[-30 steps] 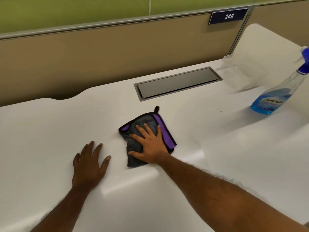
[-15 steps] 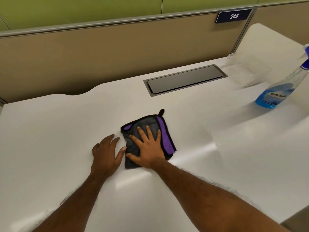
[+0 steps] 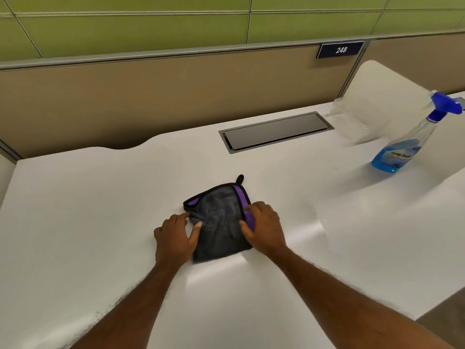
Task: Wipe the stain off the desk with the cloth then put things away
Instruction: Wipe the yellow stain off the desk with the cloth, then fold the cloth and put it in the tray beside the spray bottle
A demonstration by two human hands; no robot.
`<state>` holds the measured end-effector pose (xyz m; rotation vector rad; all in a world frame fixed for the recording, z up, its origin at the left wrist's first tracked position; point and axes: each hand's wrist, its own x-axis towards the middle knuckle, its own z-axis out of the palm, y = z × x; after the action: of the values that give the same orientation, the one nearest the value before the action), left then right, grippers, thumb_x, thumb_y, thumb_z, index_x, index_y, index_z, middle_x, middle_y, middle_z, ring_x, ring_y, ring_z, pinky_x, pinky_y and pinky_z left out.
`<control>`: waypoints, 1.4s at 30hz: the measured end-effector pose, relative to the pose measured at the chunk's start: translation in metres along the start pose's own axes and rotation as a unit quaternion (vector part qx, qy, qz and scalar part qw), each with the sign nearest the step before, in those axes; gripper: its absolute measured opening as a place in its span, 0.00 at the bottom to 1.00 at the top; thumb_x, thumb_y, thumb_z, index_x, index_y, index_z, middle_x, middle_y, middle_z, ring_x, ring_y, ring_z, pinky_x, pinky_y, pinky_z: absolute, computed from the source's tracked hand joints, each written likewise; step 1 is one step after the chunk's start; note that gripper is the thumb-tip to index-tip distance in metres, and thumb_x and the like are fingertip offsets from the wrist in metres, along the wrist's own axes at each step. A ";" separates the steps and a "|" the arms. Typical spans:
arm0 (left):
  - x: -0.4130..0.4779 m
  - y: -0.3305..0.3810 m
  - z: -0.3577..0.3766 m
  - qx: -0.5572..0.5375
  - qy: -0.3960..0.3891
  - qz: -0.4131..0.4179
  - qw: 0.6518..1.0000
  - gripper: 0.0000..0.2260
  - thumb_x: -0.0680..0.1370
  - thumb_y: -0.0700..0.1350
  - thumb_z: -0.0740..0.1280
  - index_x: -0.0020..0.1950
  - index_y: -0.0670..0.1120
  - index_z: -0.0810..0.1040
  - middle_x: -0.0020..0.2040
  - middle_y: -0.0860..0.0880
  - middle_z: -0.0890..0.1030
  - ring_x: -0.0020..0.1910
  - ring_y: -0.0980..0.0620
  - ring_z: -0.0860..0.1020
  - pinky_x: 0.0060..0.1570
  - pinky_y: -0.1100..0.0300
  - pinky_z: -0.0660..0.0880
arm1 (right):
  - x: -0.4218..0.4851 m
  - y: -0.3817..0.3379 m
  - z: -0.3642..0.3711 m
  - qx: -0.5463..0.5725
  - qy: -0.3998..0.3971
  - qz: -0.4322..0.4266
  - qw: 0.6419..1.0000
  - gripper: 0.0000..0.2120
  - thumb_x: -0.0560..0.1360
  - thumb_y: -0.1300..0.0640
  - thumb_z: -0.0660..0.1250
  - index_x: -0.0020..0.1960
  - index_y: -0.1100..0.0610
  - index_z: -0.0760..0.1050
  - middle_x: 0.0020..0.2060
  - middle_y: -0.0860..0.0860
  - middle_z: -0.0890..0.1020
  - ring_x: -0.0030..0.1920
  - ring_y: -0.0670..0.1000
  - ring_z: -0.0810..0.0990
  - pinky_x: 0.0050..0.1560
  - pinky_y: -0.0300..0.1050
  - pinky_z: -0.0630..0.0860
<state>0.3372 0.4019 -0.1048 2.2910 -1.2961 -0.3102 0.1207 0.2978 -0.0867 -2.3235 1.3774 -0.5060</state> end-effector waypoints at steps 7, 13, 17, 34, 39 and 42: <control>-0.001 0.027 0.003 -0.078 -0.071 -0.145 0.984 0.28 0.75 0.62 0.66 0.68 0.46 0.71 0.59 0.45 0.81 0.59 0.43 0.78 0.61 0.46 0.73 | 0.028 0.004 -0.008 0.102 -0.096 0.195 0.971 0.34 0.73 0.44 0.71 0.72 0.56 0.63 0.65 0.56 0.74 0.64 0.57 0.74 0.63 0.53 0.74; 0.014 0.038 -0.003 -0.171 -0.120 -0.269 0.940 0.27 0.74 0.55 0.72 0.63 0.37 0.75 0.63 0.38 0.78 0.61 0.39 0.77 0.60 0.50 0.73 | 0.050 -0.009 -0.004 0.199 -0.144 0.307 0.919 0.33 0.73 0.48 0.73 0.70 0.62 0.65 0.61 0.58 0.74 0.63 0.59 0.74 0.62 0.50 0.73; 0.021 0.036 -0.005 -0.201 -0.143 -0.291 0.924 0.24 0.72 0.53 0.75 0.56 0.35 0.79 0.56 0.39 0.81 0.56 0.39 0.78 0.54 0.52 0.75 | 0.054 -0.012 -0.005 0.235 -0.199 0.321 0.896 0.26 0.71 0.51 0.75 0.63 0.64 0.72 0.57 0.58 0.78 0.58 0.59 0.77 0.59 0.50 0.77; -0.010 0.053 -0.063 -0.291 0.099 0.118 0.944 0.07 0.70 0.49 0.75 0.44 0.57 0.79 0.68 0.52 0.72 0.65 0.52 0.70 0.61 0.59 0.69 | 0.020 0.015 -0.087 0.412 -0.052 0.155 0.896 0.22 0.68 0.62 0.77 0.60 0.62 0.77 0.51 0.56 0.84 0.52 0.57 0.83 0.56 0.52 0.81; -0.006 0.080 -0.080 -0.314 0.064 0.152 0.935 0.14 0.73 0.55 0.69 0.56 0.51 0.80 0.64 0.58 0.76 0.68 0.65 0.69 0.65 0.66 0.68 | 0.007 0.018 -0.122 0.343 -0.010 0.086 0.935 0.31 0.64 0.58 0.81 0.63 0.55 0.73 0.59 0.49 0.78 0.59 0.48 0.77 0.58 0.39 0.73; -0.002 0.097 -0.089 -0.346 0.029 0.154 0.925 0.18 0.71 0.55 0.71 0.59 0.57 0.77 0.62 0.63 0.75 0.63 0.69 0.72 0.59 0.75 0.68 | 0.001 0.020 -0.138 0.332 0.035 0.050 0.941 0.33 0.60 0.51 0.81 0.62 0.48 0.72 0.66 0.45 0.70 0.64 0.44 0.72 0.58 0.31 0.68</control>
<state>0.3022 0.3881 0.0214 1.4748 -1.2358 -0.4917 0.0383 0.2678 0.0223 -1.6915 1.1139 -0.8708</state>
